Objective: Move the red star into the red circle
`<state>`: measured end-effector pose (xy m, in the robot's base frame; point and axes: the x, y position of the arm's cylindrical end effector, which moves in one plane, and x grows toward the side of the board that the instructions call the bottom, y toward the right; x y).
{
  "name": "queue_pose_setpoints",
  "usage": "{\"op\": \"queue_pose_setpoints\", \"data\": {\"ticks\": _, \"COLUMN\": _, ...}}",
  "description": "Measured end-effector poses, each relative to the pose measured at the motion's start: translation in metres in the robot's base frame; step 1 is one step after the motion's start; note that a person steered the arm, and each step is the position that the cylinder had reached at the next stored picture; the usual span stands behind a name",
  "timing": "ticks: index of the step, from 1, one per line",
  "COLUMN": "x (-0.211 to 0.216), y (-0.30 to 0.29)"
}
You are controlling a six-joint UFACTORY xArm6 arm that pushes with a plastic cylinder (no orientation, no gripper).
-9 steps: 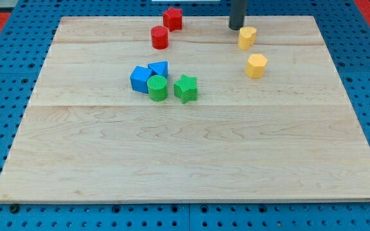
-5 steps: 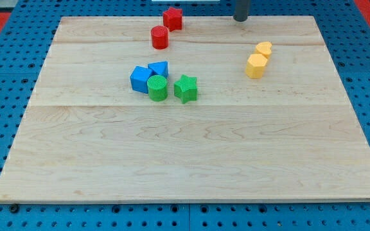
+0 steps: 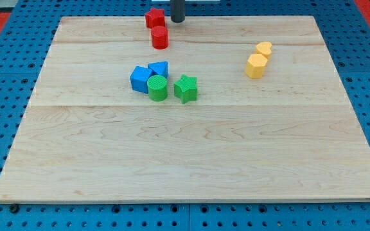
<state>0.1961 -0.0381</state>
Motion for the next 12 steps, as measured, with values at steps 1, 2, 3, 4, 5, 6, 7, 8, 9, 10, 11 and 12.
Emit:
{"op": "queue_pose_setpoints", "data": {"ticks": 1, "x": 0.0, "y": -0.081}}
{"op": "queue_pose_setpoints", "data": {"ticks": 2, "x": 0.038, "y": -0.137}}
{"op": "queue_pose_setpoints", "data": {"ticks": 3, "x": 0.094, "y": -0.145}}
{"op": "queue_pose_setpoints", "data": {"ticks": 4, "x": 0.077, "y": -0.235}}
{"op": "queue_pose_setpoints", "data": {"ticks": 5, "x": 0.007, "y": -0.243}}
{"op": "queue_pose_setpoints", "data": {"ticks": 6, "x": 0.006, "y": -0.215}}
{"op": "queue_pose_setpoints", "data": {"ticks": 7, "x": 0.034, "y": -0.163}}
{"op": "queue_pose_setpoints", "data": {"ticks": 8, "x": 0.035, "y": -0.093}}
{"op": "queue_pose_setpoints", "data": {"ticks": 9, "x": 0.038, "y": -0.079}}
{"op": "queue_pose_setpoints", "data": {"ticks": 10, "x": 0.04, "y": -0.077}}
{"op": "queue_pose_setpoints", "data": {"ticks": 11, "x": 0.054, "y": -0.075}}
{"op": "queue_pose_setpoints", "data": {"ticks": 12, "x": 0.095, "y": -0.062}}
